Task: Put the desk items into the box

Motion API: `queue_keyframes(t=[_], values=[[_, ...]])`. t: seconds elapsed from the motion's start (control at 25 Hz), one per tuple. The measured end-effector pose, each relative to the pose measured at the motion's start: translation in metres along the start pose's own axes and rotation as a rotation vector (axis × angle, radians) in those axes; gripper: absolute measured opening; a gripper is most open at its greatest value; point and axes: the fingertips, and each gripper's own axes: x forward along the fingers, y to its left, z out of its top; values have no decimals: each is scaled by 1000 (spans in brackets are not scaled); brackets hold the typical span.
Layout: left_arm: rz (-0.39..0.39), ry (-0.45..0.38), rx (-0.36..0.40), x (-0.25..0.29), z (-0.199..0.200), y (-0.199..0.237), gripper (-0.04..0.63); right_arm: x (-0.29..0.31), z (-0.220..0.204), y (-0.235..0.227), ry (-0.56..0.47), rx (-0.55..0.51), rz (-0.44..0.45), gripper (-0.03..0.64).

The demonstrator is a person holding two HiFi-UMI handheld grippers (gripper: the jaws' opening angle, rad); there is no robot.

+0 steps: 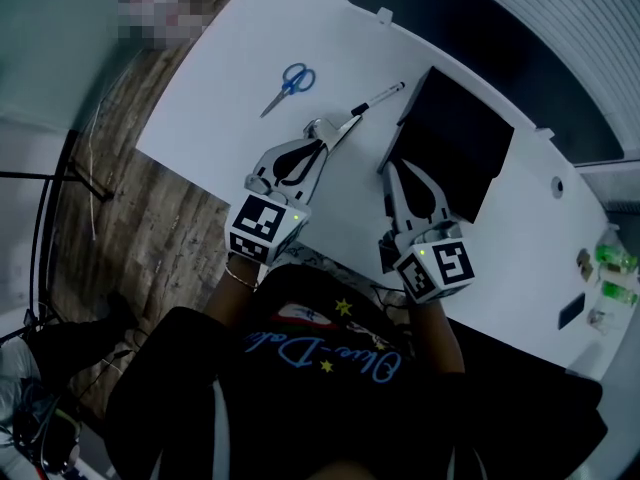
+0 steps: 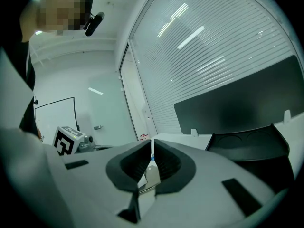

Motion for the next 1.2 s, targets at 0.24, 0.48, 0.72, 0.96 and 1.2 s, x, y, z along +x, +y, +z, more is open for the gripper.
queue_keyframes(t=[0.24, 0.48, 0.72, 0.96, 1.2], values=[[28, 40, -31, 12, -20, 25, 11, 10, -1, -6, 12, 1, -7, 11], [31, 79, -81, 24, -42, 43, 27, 20, -4, -8, 34, -26, -12, 12], [15, 135, -118, 36, -63, 58, 84, 24, -5, -12, 42, -29, -26, 11], [-24, 169, -188, 47, -81, 64, 127, 27, -9, -18, 65, -43, -37, 11], [-55, 201, -225, 56, -92, 63, 132, 30, -12, -21, 82, -47, -49, 11]])
